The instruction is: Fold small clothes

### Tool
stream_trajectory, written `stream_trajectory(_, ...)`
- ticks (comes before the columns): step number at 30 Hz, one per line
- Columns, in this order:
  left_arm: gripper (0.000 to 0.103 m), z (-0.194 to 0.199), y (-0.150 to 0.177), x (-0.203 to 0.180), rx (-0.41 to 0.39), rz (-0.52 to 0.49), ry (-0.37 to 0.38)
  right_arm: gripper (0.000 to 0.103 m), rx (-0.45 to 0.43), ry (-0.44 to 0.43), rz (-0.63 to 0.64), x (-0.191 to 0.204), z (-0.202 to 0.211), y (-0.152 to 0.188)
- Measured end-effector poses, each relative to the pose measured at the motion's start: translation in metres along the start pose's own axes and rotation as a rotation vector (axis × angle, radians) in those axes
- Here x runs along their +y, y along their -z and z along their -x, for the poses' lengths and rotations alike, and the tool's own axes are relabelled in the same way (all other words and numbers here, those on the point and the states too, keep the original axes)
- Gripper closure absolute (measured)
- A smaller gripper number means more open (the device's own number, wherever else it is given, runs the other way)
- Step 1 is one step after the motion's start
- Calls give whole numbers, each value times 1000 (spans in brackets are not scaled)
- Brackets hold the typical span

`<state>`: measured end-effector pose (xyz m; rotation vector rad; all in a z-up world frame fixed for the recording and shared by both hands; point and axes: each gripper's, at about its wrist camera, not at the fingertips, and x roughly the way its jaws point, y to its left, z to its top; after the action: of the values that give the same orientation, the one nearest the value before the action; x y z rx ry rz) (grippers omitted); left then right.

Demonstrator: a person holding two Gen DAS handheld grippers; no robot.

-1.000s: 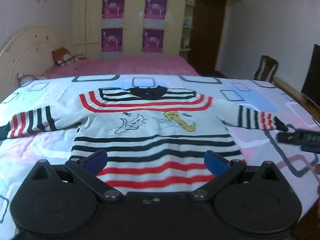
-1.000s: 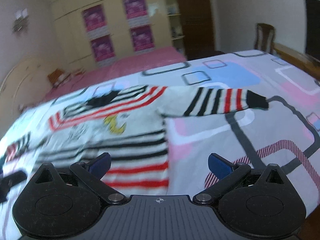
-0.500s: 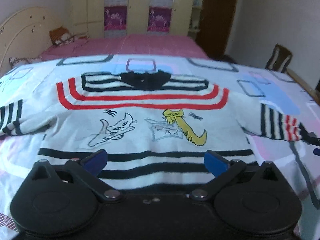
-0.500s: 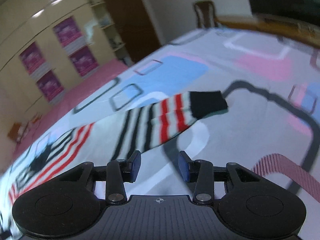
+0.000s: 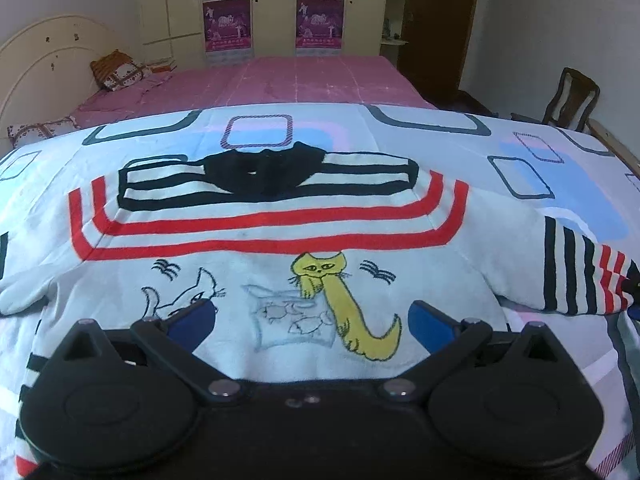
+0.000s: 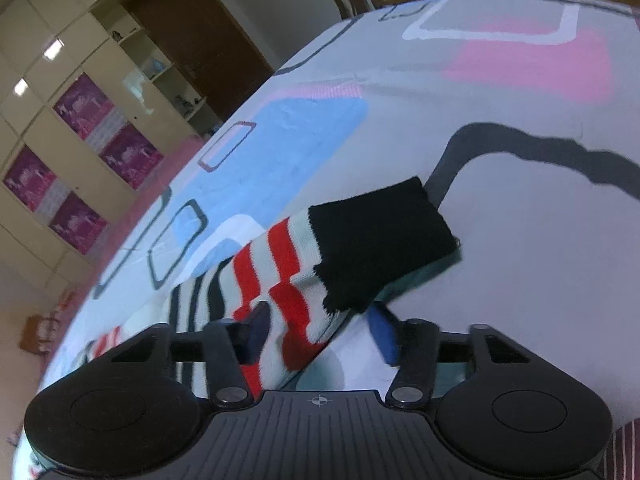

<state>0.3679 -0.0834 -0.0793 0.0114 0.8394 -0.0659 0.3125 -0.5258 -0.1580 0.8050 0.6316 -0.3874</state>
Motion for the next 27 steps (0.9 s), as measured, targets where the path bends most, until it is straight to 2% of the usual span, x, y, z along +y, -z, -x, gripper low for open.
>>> stream_trajectory(1, 0, 0, -1, 1, -4, -2, 3, 74, -5, 9, -10, -3, 0, -1)
stream_trajectory(2, 0, -1, -2, 3, -7, -4, -4, 97, 4, 23, -19, -7, -2, -3)
stream_trajectory(4, 0, -8, -3, 6, 22, -37, -57, 97, 1, 37, -32, -9, -3, -7)
stream_trajectory(5, 0, -19, -1, 6, 77, -106, -91, 97, -7, 91, 58, 6, -3, -7)
stream_trajectory(6, 6, -26, 1, 9, 100, -148, -102, 97, -10, 125, 175, 27, -6, -3)
stream_trajectory(7, 9, -28, 2, 15, 99, -155, -98, 97, -4, 89, 280, 54, -6, 3)
stream_trajectory(9, 9, -24, 2, 38, 78, -120, -44, 97, -20, -22, 411, 101, 4, 17)
stream_trajectory(10, 9, -21, 1, 49, 62, -101, -41, 97, -41, -75, 496, 133, 13, 28)
stream_trajectory(12, 8, -20, 0, 76, 44, -57, -45, 97, -27, -174, 566, 179, 26, 51)
stream_trajectory(15, 8, -14, -2, 118, 32, 1, -29, 97, 22, -283, 668, 242, 37, 99)
stream_trajectory(19, 8, 1, 2, 168, 7, 42, -37, 98, 104, -403, 810, 306, 48, 177)
stream_trajectory(22, 9, 6, 7, 196, -4, 79, -19, 98, 194, -454, 914, 337, 50, 241)
stream_trajectory(25, 11, 3, 13, 214, 7, 97, 19, 97, 316, -445, 996, 349, 31, 290)
stream_trajectory(26, 12, 1, 14, 216, 11, 95, 39, 94, 345, -422, 1027, 349, 22, 301)
stream_trajectory(27, 12, -1, 14, 216, 13, 92, 56, 72, 268, -423, 1075, 345, 29, 316)
